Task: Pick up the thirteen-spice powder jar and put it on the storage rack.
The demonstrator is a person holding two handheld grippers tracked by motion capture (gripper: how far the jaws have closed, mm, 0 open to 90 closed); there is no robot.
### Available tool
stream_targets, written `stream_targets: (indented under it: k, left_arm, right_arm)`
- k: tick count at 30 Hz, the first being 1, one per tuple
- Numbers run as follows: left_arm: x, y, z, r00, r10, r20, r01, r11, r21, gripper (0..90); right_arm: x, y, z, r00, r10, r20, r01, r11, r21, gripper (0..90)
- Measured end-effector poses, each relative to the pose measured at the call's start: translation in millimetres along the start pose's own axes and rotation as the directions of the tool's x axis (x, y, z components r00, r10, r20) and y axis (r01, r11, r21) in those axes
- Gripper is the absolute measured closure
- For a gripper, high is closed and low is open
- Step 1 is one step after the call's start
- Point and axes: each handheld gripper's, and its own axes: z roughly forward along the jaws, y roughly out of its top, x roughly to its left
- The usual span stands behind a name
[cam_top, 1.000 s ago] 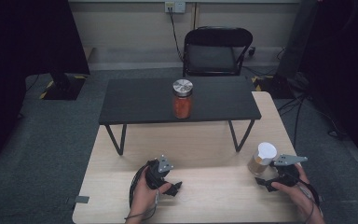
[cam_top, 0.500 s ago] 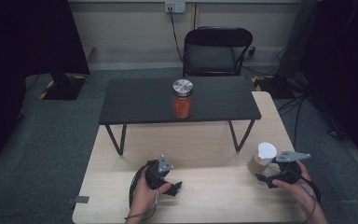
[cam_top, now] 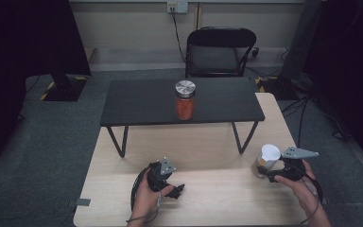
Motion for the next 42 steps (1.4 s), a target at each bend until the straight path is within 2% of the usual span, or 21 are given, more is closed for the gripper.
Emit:
stream_targets:
  k: [5,11,12,18,30,34,39,42]
  left_arm:
    - [0.0,0.0,0.0,1.0,0.0,0.0,0.0,1.0,0.0,0.0]
    - [0.0,0.0,0.0,1.0,0.0,0.0,0.0,1.0,0.0,0.0]
    - [0.0,0.0,0.0,1.0,0.0,0.0,0.0,1.0,0.0,0.0]
    - [0.0,0.0,0.0,1.0,0.0,0.0,0.0,1.0,0.0,0.0]
    - [0.0,0.1,0.0,1.0,0.001,0.0,-0.001,1.0,0.0,0.0]
    - [0.0,0.0,0.0,1.0,0.0,0.0,0.0,1.0,0.0,0.0]
    - [0.0,0.1,0.0,1.0,0.001,0.0,-0.001,1.0,0.0,0.0]
    - [0.0,0.0,0.0,1.0,0.0,0.0,0.0,1.0,0.0,0.0]
  right_arm:
    - [0.3,-0.6,2.4,1.0,0.003,-0.001,-0.003,1.0,-0.014,14.2]
    - [0.3,-1.0,3.8,1.0,0.003,-0.009,-0.003,0.999,-0.04,20.8]
    - [0.7,-1.0,4.0,0.9999,-0.003,-0.011,0.003,0.999,-0.044,24.4]
    - [2.3,-4.5,4.3,0.9999,-0.012,-0.007,0.012,0.998,-0.064,29.1]
    - [7.4,5.8,1.5,0.9977,-0.067,0.01,0.068,0.997,-0.028,30.5]
    - [8.0,8.6,0.2,0.9968,-0.079,-0.001,0.079,0.997,-0.021,30.5]
    - [6.9,13.9,-2.4,0.996,-0.08,-0.04,0.079,0.997,-0.028,30.6]
    - [8.0,20.7,-2.2,0.9928,-0.097,-0.07,0.096,0.995,-0.025,30.6]
